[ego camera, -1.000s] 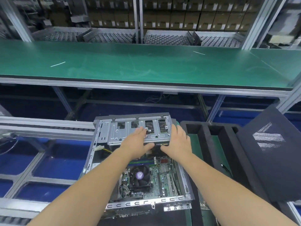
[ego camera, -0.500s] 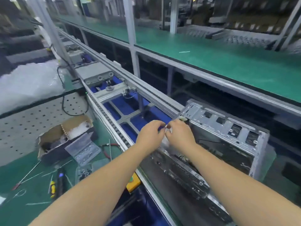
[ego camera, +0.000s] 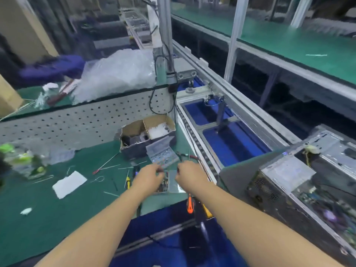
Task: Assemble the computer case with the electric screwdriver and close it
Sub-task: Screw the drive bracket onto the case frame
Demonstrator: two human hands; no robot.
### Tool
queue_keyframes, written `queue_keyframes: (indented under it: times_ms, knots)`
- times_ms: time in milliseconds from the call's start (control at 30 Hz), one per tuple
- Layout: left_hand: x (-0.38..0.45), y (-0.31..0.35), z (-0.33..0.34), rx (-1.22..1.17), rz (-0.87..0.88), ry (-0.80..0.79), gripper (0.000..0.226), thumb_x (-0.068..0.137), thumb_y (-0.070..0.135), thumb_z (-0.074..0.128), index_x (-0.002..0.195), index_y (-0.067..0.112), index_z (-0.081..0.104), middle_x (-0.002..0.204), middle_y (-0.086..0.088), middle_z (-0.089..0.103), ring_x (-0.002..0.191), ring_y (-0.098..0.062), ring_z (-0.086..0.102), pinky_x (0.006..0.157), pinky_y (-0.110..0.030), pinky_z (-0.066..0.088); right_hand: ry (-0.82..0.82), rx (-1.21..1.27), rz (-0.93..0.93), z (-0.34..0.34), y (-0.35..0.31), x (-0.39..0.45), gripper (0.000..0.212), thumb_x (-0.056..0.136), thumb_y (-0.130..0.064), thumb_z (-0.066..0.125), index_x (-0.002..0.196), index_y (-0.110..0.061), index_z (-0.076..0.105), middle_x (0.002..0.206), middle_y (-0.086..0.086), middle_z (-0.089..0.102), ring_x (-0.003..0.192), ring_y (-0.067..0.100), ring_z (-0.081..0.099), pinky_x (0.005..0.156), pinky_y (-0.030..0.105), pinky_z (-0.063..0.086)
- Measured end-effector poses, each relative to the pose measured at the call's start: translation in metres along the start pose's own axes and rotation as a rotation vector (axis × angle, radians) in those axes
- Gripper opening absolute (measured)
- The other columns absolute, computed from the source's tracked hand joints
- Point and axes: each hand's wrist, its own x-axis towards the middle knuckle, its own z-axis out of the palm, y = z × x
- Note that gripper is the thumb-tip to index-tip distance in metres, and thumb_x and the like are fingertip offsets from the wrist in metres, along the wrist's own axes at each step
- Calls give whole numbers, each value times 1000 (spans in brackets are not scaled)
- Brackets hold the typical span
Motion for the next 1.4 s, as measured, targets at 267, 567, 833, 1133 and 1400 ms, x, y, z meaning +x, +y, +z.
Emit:
queue_keyframes:
  times_ms: [267, 567, 833, 1133, 1400]
  knots:
    - [65, -105, 2, 117, -138, -103, 16, 90, 27, 57, 98, 23, 70, 107, -1, 73, 101, -26, 66, 85, -32, 54, -139, 54, 77, 60, -74, 71, 27, 100, -21, 54, 116, -6, 70, 120, 19, 67, 112, 39, 66, 92, 42, 52]
    - [114, -160, 25, 168, -197, -193, 25, 90, 45, 62, 100, 24, 54, 110, -3, 66, 101, -27, 65, 80, -34, 53, -262, 71, 118, 104, -105, 125, 29, 99, -17, 56, 124, -6, 65, 127, 20, 63, 115, 41, 64, 96, 45, 52]
    - [133, -175, 46, 170, -260, -125, 49, 82, 52, 72, 97, 23, 36, 87, -1, 60, 87, -29, 65, 67, -34, 48, -298, 70, 120, 126, -99, 137, 28, 101, -19, 56, 123, -2, 62, 126, 23, 63, 113, 41, 64, 94, 46, 52]
    - [141, -176, 57, 79, -296, -90, 47, 85, 40, 71, 100, 17, 33, 85, -4, 57, 75, -31, 57, 65, -35, 46, -328, 120, 167, 129, -102, 131, 30, 103, -18, 53, 126, -2, 60, 131, 21, 60, 118, 40, 61, 100, 46, 52]
    - [138, -177, 55, -3, -292, -85, 42, 84, 26, 71, 101, 12, 35, 83, -9, 57, 71, -33, 55, 62, -37, 44, -321, 158, 219, 120, -105, 121, 31, 101, -14, 53, 129, -3, 60, 134, 19, 60, 122, 38, 59, 101, 44, 51]
